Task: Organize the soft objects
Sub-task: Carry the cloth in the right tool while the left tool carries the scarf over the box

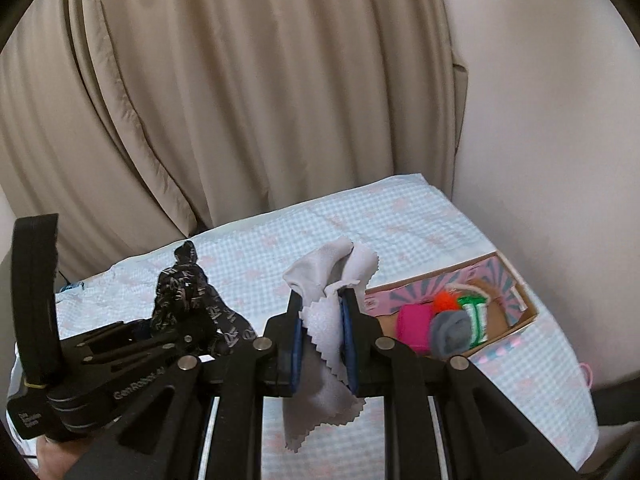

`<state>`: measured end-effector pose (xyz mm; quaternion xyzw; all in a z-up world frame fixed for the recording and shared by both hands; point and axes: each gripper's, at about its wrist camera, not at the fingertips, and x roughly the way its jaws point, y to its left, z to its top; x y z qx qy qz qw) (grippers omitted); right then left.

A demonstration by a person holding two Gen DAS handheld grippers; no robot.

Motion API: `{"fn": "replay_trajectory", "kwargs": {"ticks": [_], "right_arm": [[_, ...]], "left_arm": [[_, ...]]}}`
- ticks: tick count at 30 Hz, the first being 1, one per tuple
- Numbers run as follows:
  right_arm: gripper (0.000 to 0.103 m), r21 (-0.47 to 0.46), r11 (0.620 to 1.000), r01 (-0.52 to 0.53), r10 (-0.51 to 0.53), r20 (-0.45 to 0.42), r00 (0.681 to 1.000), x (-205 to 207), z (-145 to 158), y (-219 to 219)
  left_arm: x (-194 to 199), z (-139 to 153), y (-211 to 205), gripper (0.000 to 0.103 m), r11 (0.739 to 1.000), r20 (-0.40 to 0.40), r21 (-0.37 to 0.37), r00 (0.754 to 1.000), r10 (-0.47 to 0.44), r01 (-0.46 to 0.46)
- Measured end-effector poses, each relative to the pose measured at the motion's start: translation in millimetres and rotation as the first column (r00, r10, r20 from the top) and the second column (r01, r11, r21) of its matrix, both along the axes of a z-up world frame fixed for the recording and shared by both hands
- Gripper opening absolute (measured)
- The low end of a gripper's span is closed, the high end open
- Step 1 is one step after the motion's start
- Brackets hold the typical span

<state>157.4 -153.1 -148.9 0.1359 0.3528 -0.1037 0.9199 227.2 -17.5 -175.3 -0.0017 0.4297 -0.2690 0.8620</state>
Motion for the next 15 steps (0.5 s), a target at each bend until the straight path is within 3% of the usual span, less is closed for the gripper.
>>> {"fn": "replay_trajectory", "kwargs": {"ticks": [7, 15], "right_arm": [[0.016, -0.003, 0.999, -0.038, 0.038, 0.015, 0.999, -16.1, 15.2, -65.1], [0.016, 0.026, 0.995, -0.093, 0.094, -0.033, 0.995, -7.5, -5.9, -168.0]], "left_arm": [[-22.2, 12.7, -64.0, 0.030, 0.999, 0.004, 0.006, 0.999, 0.037, -0.037], [-21.6, -10.3, -160.2, 0.030, 0.996, -0.034, 0.038, 0.996, 0.082, -0.080]]}}
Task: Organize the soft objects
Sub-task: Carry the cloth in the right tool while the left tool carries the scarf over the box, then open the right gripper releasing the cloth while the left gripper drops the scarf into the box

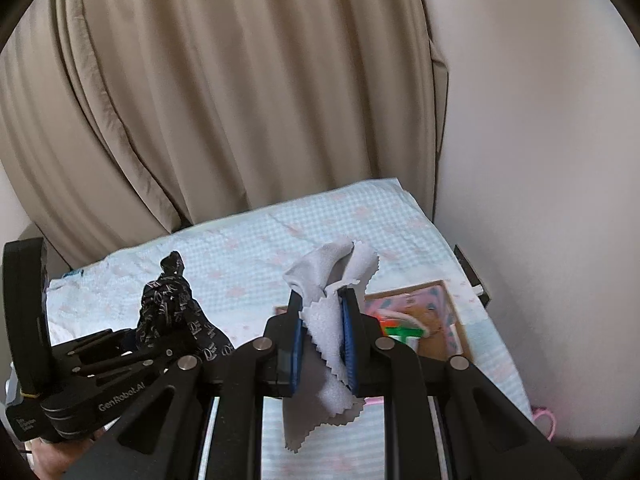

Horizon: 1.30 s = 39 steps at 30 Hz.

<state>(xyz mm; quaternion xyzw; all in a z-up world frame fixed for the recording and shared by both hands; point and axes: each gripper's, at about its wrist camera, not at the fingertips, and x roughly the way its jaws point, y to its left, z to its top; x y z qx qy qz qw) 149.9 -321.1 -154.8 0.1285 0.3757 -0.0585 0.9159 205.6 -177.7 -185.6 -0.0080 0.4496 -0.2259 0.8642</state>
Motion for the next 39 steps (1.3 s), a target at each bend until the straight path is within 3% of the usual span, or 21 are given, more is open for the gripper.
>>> {"fn": "replay_trajectory", "kwargs": {"ticks": [7, 17, 22, 30, 31, 32, 33, 34, 35, 37, 39], "right_arm": [[0.016, 0.047, 0.995, -0.084, 0.089, -0.112, 0.990, 37.2, -51.7, -70.4], [0.016, 0.152, 0.975, -0.165, 0.197, -0.229, 0.953, 84.7, -131.3, -108.5], [0.016, 0.184, 0.973, -0.139, 0.189, -0.289, 0.938, 87.8, -169.1, -125.6], [0.016, 0.144, 0.981, -0.127, 0.172, -0.359, 0.917, 89.1, -208.9, -139.5], [0.016, 0.138, 0.981, -0.133, 0.175, -0.364, 0.915, 91.1, -211.7, -140.5], [0.017, 0.138, 0.980, -0.144, 0.186, -0.369, 0.911, 93.2, -214.3, -140.5], [0.024, 0.135, 0.979, -0.156, 0.196, -0.377, 0.905, 95.3, -217.4, -140.2], [0.036, 0.125, 0.978, -0.167, 0.203, -0.381, 0.902, 96.0, -219.7, -138.9], [0.046, 0.119, 0.976, -0.184, 0.216, -0.381, 0.899, 95.8, -221.3, -137.4], [0.089, 0.110, 0.969, -0.223, 0.248, -0.370, 0.895, 92.0, -222.5, -133.7], [0.097, 0.100, 0.964, -0.245, 0.265, -0.364, 0.893, 85.5, -222.7, -130.8]], "left_arm": [[23.7, -48.3, -54.1, 0.030, 0.996, -0.083, 0.061, 0.994, 0.070, -0.065], [65.6, -133.0, -90.2, 0.030, 0.983, -0.237, 0.158, 0.962, 0.133, -0.097], [79.4, -160.7, -100.2, 0.030, 0.978, -0.284, 0.192, 0.949, 0.136, -0.083], [101.7, -190.7, -118.7, 0.031, 0.978, -0.329, 0.203, 0.938, 0.107, -0.041], [105.0, -191.9, -120.1, 0.038, 0.978, -0.333, 0.205, 0.937, 0.106, -0.038], [107.1, -193.2, -121.8, 0.052, 0.977, -0.338, 0.210, 0.935, 0.106, -0.035], [108.8, -193.9, -122.9, 0.062, 0.975, -0.338, 0.218, 0.935, 0.109, -0.035], [110.0, -193.3, -123.6, 0.084, 0.972, -0.328, 0.230, 0.938, 0.113, -0.037], [110.4, -192.3, -123.2, 0.097, 0.972, -0.320, 0.231, 0.941, 0.113, -0.038], [110.4, -189.6, -120.9, 0.103, 0.976, -0.318, 0.215, 0.942, 0.109, -0.040], [110.6, -188.7, -116.5, 0.103, 0.975, -0.328, 0.217, 0.937, 0.117, -0.046]]}}
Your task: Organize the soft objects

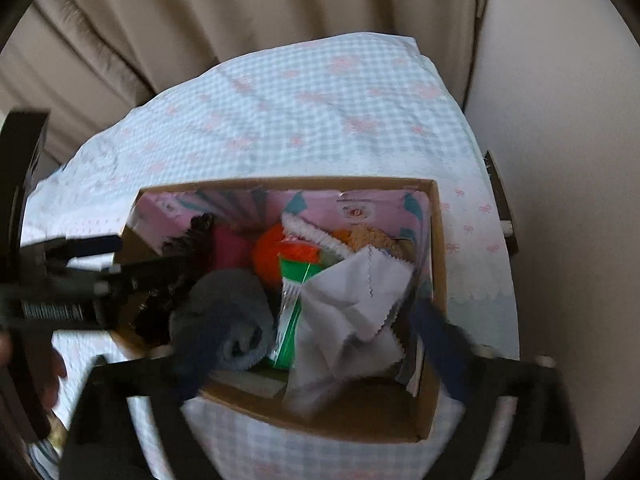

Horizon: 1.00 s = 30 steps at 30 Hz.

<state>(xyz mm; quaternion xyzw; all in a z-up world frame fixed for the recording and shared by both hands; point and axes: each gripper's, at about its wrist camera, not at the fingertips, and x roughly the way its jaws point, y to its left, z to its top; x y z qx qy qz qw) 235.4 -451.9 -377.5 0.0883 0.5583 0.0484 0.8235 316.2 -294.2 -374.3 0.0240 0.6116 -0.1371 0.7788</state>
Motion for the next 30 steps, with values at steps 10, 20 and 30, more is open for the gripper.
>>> {"fn": "replay_trajectory", "kwargs": {"ticks": [10, 20, 30], "right_arm": [[0.098, 0.006, 0.999, 0.040, -0.040, -0.004, 0.999, -14.9, 4.3, -1.4], [0.098, 0.010, 0.998, 0.067, -0.067, 0.073, 0.995, -28.3, 67.3, 11.2], [0.098, -0.013, 0.995, 0.099, -0.092, 0.259, 0.961, -67.3, 207.9, 56.1]], "left_arm": [[-11.2, 15.5, 16.0, 0.103, 1.000, 0.031, 0.005, 0.999, 0.018, -0.018], [-44.6, 84.2, 38.7, 0.103, 0.996, 0.138, -0.063, 0.988, 0.064, -0.055], [-128.2, 228.4, 96.8, 0.103, 0.989, 0.389, -0.138, 0.916, 0.101, -0.050]]}}
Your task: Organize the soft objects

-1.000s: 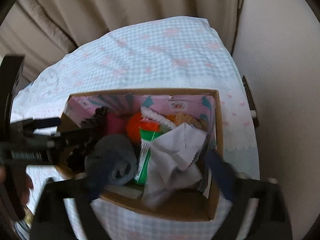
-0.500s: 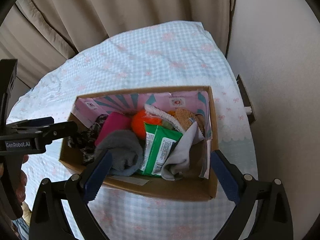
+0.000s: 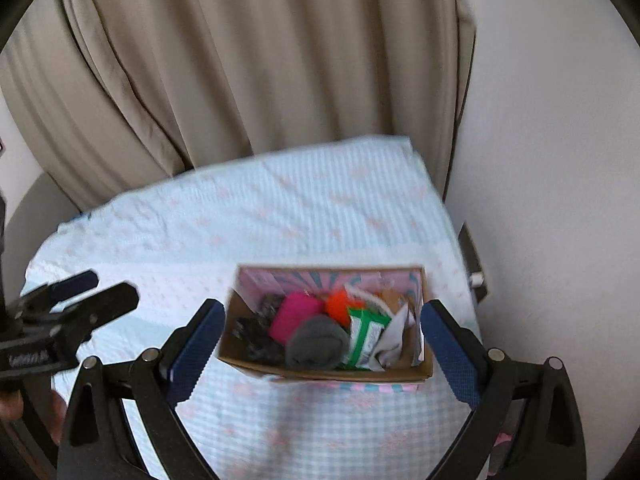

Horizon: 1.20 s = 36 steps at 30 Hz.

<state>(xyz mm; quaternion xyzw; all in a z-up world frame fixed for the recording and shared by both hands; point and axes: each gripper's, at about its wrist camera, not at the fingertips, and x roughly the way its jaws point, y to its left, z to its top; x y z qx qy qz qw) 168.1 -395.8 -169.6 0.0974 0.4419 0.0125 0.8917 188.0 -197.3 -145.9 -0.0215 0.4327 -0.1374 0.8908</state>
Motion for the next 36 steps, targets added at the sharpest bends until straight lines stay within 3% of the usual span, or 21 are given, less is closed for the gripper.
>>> {"fn": "replay_trajectory", "kwargs": {"ticks": [4, 7, 13, 18, 25, 36], "right_arm": [[0.098, 0.025, 1.000, -0.009, 0.006, 0.105, 0.994, -28.8, 60.9, 25.9], [0.098, -0.005, 1.000, 0.001, 0.000, 0.174, 0.985, -51.4, 97.3, 47.5], [0.098, -0.044, 0.999, 0.014, -0.002, 0.277, 0.961, -90.3, 142.0, 81.7], [0.098, -0.088, 0.995, 0.038, -0.005, 0.346, 0.938, -112.3, 162.2, 95.2], [0.098, -0.112, 0.992, 0.064, -0.017, 0.378, 0.926, -127.7, 171.0, 98.0], [0.098, -0.123, 0.989, 0.086, -0.030, 0.400, 0.916, -134.2, 178.9, 99.9]], "left_arm": [[-39.1, 52.0, 31.5, 0.103, 1.000, 0.125, -0.003, 0.992, 0.025, -0.025], [-65.5, 83.7, 59.0, 0.103, 0.998, 0.193, -0.027, 0.979, 0.067, -0.062], [-110.2, 124.5, 100.7, 0.103, 0.993, 0.301, -0.047, 0.946, 0.119, -0.110], [-133.3, 137.0, 117.7, 0.103, 0.990, 0.359, -0.054, 0.923, 0.141, -0.131], [-148.9, 150.3, 117.3, 0.103, 0.992, 0.414, -0.048, 0.902, 0.123, -0.113], [-155.8, 156.4, 107.9, 0.103, 0.995, 0.434, -0.032, 0.896, 0.095, -0.090]]}}
